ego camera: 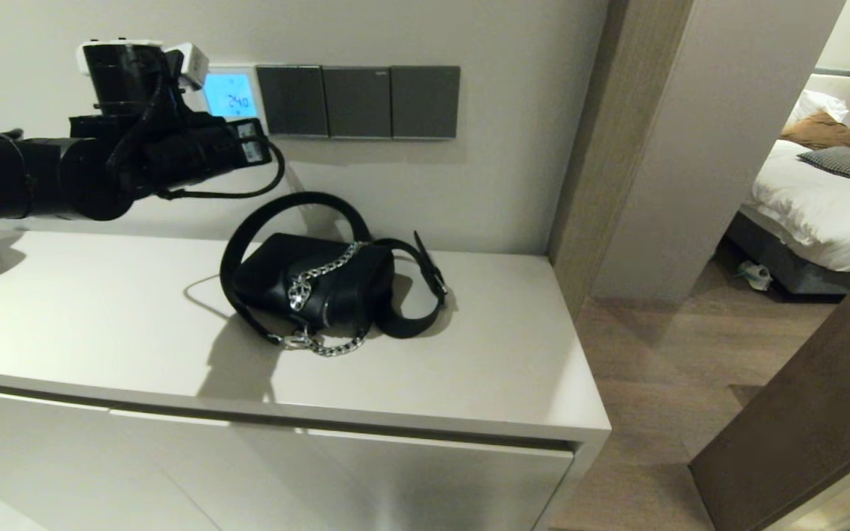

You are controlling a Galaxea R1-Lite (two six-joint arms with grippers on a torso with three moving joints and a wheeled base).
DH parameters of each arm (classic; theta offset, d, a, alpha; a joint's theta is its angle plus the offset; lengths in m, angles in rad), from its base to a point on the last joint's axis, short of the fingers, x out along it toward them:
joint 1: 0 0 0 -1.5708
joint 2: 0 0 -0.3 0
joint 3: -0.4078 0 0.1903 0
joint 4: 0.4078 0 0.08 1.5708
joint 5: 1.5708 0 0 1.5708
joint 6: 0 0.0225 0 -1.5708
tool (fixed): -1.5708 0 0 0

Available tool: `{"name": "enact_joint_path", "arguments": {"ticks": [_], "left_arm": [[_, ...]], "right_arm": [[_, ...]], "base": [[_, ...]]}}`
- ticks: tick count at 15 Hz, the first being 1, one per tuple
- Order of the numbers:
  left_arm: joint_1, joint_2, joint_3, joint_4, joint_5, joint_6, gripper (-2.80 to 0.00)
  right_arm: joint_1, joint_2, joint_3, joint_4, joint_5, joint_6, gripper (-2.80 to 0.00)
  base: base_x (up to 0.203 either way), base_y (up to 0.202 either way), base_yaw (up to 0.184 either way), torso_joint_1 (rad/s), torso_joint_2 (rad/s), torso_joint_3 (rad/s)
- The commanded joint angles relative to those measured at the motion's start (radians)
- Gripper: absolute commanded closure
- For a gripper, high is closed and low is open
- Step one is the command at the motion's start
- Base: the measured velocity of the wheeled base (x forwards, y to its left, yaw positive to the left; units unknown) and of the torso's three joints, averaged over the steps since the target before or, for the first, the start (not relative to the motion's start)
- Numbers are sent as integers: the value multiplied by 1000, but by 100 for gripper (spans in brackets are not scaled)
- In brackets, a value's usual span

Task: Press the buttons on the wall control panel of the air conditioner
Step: Turn off the central air conditioner

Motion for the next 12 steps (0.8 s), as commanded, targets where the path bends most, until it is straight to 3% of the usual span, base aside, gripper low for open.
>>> {"name": "enact_joint_path", "arguments": {"ticks": [1,7,12], "left_arm": [[2,-7,-3,-4,4,-3,0],[2,-34,42,-16,4,-9,0],[-2,-142,173,-66,-2,-3,0]], "right_arm": [[0,1,2,0,0,0,0],[0,1,2,0,0,0,0],[0,1,2,0,0,0,0]], "base": [[0,0,0,0,0,0],[0,0,0,0,0,0],[0,0,0,0,0,0]]}}
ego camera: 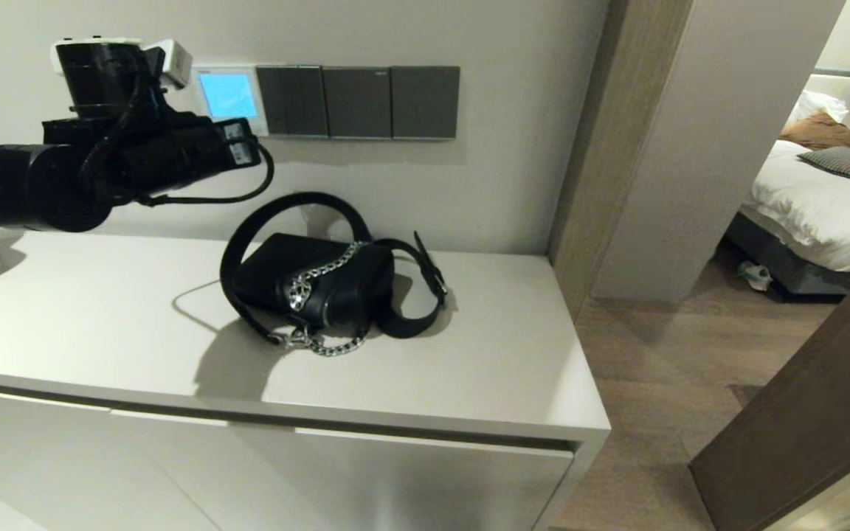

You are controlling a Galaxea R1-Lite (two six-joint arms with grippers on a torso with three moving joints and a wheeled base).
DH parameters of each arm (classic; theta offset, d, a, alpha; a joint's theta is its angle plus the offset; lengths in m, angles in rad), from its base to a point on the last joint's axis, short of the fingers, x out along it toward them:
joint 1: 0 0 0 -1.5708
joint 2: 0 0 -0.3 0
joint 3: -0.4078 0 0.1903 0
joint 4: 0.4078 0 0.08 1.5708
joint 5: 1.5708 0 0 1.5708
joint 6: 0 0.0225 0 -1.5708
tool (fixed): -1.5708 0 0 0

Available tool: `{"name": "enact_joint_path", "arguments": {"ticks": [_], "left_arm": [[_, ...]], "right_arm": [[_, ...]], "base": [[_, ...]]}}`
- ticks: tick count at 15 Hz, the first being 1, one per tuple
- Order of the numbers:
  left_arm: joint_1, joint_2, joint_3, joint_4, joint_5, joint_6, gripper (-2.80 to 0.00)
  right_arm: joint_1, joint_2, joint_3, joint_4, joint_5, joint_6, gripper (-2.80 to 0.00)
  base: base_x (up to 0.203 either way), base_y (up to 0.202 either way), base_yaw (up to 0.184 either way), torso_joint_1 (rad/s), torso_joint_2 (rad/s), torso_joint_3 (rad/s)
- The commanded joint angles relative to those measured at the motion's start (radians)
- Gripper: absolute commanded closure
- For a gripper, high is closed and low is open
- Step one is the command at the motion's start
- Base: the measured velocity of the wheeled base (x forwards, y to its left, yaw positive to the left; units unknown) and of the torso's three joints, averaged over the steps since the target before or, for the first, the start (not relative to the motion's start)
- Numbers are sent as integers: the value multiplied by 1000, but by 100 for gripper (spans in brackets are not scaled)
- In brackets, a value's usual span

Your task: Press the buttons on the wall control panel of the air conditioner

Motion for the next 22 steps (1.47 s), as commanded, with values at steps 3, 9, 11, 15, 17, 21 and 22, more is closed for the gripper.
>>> {"name": "enact_joint_path", "arguments": {"ticks": [3,9,11,15,17,21,22], "left_arm": [[-4,-164,154,-31,-3,1,0],[-1,-577,493,-42,1,47,0],[0,-758,636,-37,4,67,0],[31,-1135,893,57,41,99,0],[43,-1310,989,125,89,108,0],[52,-1601,1081,389,207,159,0],[53,-1614,1122,427,251,167,0]], "right_arm": [[0,1,2,0,0,0,0],[0,1,2,0,0,0,0],[0,1,2,0,0,0,0],[0,1,2,0,0,0,0],[0,1,2,0,0,0,0],[0,1,2,2,0,0,0],[0,1,2,2,0,0,0]], "base": [[0,0,0,0,0,0],[0,0,0,0,0,0],[0,0,0,0,0,0],[0,0,0,0,0,0],[0,0,0,0,0,0],[0,0,0,0,0,0],[0,0,0,0,0,0]]}}
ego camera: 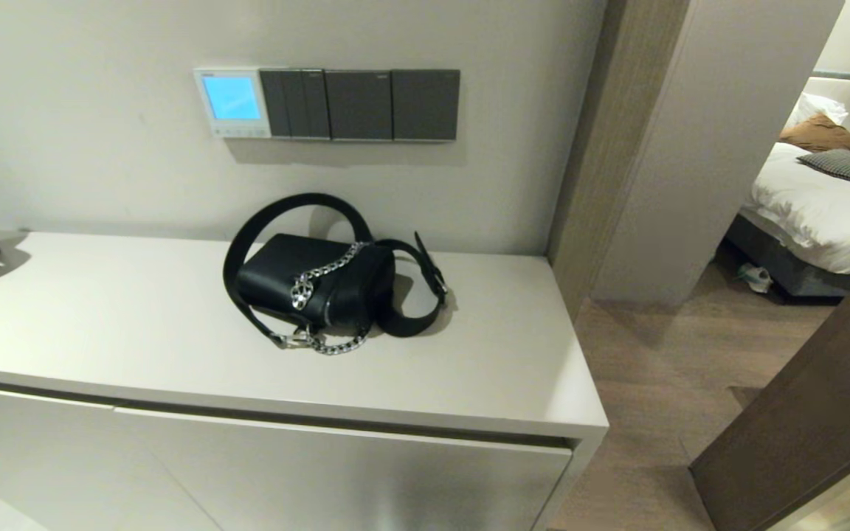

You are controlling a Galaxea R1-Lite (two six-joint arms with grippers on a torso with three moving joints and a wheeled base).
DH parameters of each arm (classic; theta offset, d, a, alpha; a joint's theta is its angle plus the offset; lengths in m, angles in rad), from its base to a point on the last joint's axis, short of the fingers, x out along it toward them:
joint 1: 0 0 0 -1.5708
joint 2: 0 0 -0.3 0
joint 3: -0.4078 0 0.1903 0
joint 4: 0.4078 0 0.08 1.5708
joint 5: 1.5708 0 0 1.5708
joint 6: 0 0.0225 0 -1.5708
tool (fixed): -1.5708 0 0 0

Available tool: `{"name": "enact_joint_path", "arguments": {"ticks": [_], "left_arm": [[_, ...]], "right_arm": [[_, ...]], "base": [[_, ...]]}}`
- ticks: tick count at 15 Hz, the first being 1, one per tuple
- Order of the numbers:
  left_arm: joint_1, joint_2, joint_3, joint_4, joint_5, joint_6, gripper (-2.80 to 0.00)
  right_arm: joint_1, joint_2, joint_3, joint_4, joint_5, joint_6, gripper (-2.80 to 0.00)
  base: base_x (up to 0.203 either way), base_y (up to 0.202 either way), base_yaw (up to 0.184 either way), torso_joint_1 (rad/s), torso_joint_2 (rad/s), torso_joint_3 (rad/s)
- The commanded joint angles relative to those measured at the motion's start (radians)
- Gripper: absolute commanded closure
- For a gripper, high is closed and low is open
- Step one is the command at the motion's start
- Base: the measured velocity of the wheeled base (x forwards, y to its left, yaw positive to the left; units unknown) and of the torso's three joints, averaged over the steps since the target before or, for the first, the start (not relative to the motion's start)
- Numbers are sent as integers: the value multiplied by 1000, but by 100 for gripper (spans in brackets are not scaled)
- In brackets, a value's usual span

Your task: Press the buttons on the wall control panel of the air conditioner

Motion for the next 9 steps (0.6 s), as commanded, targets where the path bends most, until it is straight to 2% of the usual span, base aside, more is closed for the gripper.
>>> {"name": "enact_joint_path", "arguments": {"ticks": [1,4,6,7,9], "left_arm": [[3,-121,95,80,67,8,0],[35,-66,161,81,83,6,0],[106,-41,197,54,82,-5,0],[138,-44,208,48,75,-4,0],[155,-86,263,44,44,3,0]], "right_arm": [[0,1,2,0,0,0,0],[0,1,2,1,0,0,0],[0,1,2,1,0,0,0],[0,1,2,-1,0,0,0],[0,1,2,1,0,0,0]], "base": [[0,0,0,0,0,0],[0,0,0,0,0,0],[0,0,0,0,0,0],[0,0,0,0,0,0],[0,0,0,0,0,0]]}}
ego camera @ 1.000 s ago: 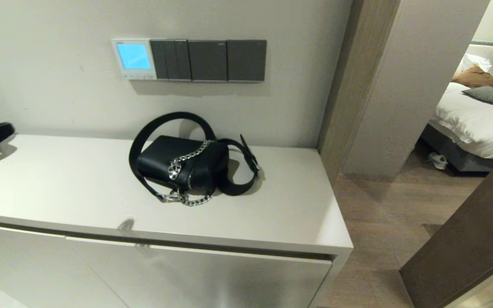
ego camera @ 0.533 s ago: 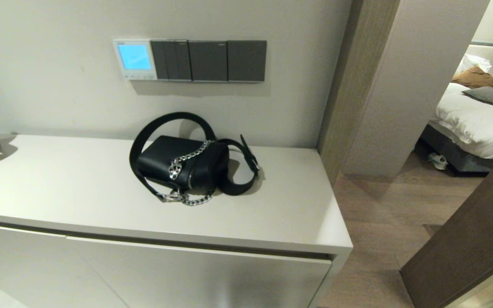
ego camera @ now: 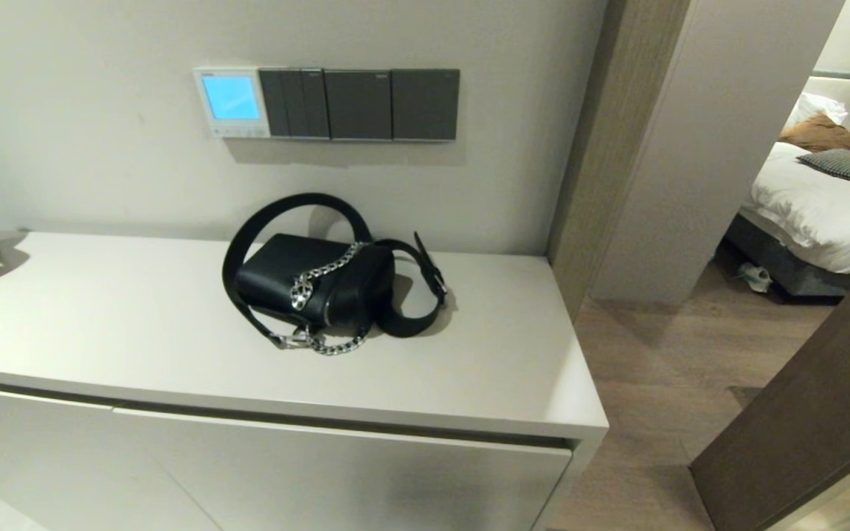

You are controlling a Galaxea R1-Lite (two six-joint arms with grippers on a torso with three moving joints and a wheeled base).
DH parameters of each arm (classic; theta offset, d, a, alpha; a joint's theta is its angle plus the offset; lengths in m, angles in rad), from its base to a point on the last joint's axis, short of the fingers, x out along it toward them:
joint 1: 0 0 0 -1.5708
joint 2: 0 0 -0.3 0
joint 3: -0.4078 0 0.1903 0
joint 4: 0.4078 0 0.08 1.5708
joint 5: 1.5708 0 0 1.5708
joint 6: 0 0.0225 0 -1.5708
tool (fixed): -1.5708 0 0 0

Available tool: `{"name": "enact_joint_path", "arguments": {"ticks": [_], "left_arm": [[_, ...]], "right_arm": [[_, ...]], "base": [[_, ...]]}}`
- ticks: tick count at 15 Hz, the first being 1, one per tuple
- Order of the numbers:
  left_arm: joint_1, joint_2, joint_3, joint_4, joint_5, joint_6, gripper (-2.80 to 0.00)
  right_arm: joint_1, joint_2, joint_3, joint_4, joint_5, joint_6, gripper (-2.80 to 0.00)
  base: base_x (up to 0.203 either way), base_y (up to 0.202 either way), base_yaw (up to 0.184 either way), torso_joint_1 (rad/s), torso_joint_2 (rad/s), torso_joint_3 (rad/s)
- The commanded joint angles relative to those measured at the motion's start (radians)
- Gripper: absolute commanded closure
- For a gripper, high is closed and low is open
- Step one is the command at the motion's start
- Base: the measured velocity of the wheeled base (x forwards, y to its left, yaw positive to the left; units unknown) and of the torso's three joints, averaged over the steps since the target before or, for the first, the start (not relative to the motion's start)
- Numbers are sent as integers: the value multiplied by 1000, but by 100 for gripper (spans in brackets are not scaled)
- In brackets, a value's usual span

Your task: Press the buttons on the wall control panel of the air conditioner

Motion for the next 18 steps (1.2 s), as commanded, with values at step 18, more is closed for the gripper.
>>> {"name": "enact_joint_path", "arguments": {"ticks": [18], "left_arm": [[7,-330,191,-3,-126,136,0]], "right_arm": [[0,1,2,0,0,0,0]], "base": [[0,0,0,0,0,0]]}}
